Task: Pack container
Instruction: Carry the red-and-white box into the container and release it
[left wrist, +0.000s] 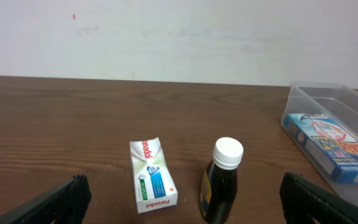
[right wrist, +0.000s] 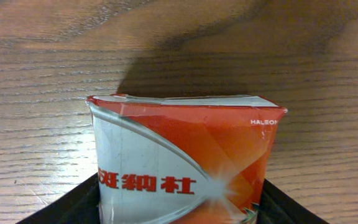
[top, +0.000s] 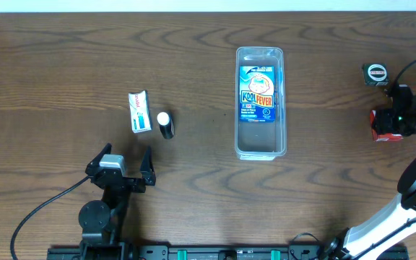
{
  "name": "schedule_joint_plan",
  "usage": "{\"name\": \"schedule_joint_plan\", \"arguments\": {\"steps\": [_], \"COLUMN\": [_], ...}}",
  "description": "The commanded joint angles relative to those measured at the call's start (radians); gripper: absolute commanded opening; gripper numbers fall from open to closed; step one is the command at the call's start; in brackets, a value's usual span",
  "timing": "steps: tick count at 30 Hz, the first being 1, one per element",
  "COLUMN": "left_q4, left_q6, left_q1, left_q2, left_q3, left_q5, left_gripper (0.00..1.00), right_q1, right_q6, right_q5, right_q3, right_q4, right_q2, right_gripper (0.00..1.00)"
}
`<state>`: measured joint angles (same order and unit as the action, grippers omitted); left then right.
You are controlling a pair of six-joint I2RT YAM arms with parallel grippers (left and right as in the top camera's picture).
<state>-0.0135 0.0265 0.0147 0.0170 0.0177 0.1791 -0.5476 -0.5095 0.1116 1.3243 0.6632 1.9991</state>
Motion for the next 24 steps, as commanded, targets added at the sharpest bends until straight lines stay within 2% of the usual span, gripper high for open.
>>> {"name": "schedule_joint_plan", "arguments": {"steps": [1, 8, 15, 18, 24], "left_q4": [-0.039, -0.039, -0.039, -0.039, -0.039], "left_q6": [0.005, 0.005, 0.005, 0.005, 0.005], "left_q1": [-0.005, -0.005, -0.005, -0.005, -0.005], "left_q2": [0.001, 0.001, 0.001, 0.001, 0.001], "left_q3": [-0.014, -0.014, -0.014, -0.014, -0.014], "left_q5": [0.007, 0.007, 0.006, 0.007, 0.007], "left_gripper": [0.98, 0.98, 0.98, 0.98, 0.98], "right_q1": [0.006, 0.079, 0.256, 0.365, 0.579], "right_q6": [0.034, 0.135, 0.301, 0.349, 0.595], "right_q5": [0.064, 0.242, 0.36, 0.349, 0.206], "right_q3": [0.005, 0.069, 0.132, 0.134, 0.133], "right_q4": [-0.007, -0.013, -0.017, -0.024, -0.051], "right_q2": [-0.066, -0.183, -0.341, -0.404, -0.423], "right_gripper": [0.65, 0.68, 0.69, 0.68, 0.66]}}
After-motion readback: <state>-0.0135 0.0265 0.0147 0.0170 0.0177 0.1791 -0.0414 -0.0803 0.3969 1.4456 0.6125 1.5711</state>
